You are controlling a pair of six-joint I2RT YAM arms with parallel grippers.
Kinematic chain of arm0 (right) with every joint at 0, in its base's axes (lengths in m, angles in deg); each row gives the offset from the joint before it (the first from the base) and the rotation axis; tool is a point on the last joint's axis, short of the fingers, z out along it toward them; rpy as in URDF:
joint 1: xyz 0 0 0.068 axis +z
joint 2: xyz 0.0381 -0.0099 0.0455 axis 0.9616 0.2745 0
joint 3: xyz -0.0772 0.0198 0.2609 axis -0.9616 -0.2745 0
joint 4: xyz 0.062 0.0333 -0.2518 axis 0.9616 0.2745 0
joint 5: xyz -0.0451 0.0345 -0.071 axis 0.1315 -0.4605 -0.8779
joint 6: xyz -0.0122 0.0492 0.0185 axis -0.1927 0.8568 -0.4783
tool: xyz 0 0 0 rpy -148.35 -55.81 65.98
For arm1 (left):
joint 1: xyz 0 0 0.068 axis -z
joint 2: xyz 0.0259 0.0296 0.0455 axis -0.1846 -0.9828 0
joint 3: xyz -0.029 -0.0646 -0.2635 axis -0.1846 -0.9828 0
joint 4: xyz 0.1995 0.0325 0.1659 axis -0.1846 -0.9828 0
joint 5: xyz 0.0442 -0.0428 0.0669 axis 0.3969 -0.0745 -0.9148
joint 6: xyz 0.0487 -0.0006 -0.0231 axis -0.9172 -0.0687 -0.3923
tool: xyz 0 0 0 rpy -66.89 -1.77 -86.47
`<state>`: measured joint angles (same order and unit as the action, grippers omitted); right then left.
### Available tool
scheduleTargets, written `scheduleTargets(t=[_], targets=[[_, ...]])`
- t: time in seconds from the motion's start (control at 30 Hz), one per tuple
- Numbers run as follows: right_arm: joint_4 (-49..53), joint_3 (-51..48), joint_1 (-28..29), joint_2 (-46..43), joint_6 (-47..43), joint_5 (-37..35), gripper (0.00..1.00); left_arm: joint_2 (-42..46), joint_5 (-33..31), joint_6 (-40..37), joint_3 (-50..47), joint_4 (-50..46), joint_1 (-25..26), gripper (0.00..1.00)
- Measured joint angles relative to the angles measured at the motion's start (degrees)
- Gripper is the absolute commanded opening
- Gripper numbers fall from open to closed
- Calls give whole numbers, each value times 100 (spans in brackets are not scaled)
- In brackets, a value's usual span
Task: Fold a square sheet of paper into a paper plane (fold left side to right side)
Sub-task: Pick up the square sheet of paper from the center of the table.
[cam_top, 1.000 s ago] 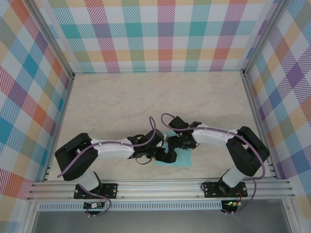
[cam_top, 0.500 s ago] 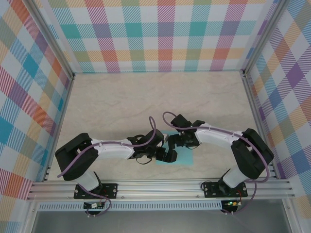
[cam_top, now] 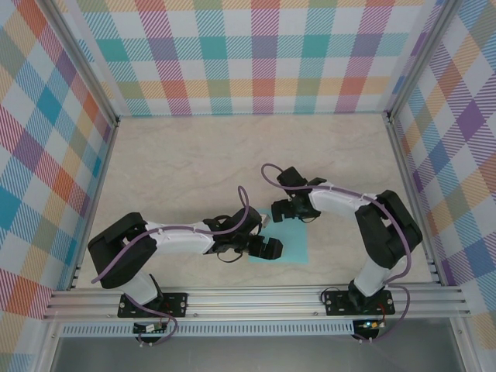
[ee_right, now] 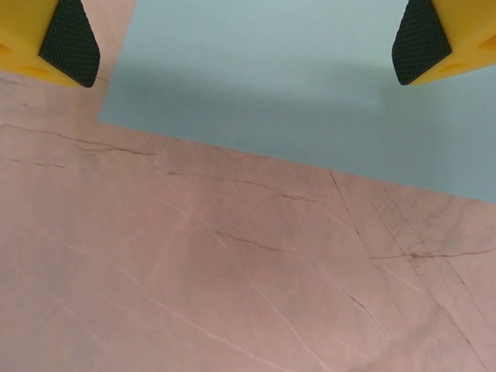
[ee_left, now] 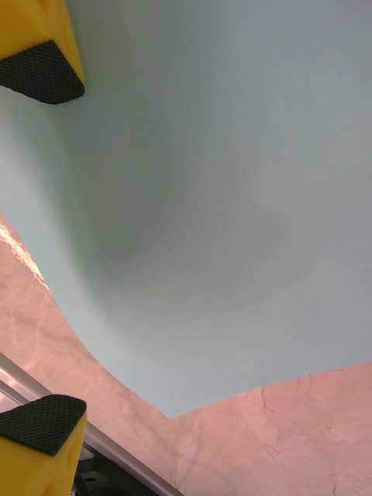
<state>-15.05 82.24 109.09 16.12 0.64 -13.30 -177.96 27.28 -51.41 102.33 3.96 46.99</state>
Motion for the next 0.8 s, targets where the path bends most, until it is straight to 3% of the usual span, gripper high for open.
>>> scheduleTargets(t=[0.2, 0.63, 0.8], targets=[[7, 50, 15, 162, 24, 83, 100, 0, -4, 2, 0, -2, 2, 100], [-210, -286, 409, -111, 323, 85, 85, 0, -15, 0, 0, -2, 4, 100], [-216, -310, 409, -136, 321, 120, 85, 0, -15, 0, 0, -2, 4, 100]])
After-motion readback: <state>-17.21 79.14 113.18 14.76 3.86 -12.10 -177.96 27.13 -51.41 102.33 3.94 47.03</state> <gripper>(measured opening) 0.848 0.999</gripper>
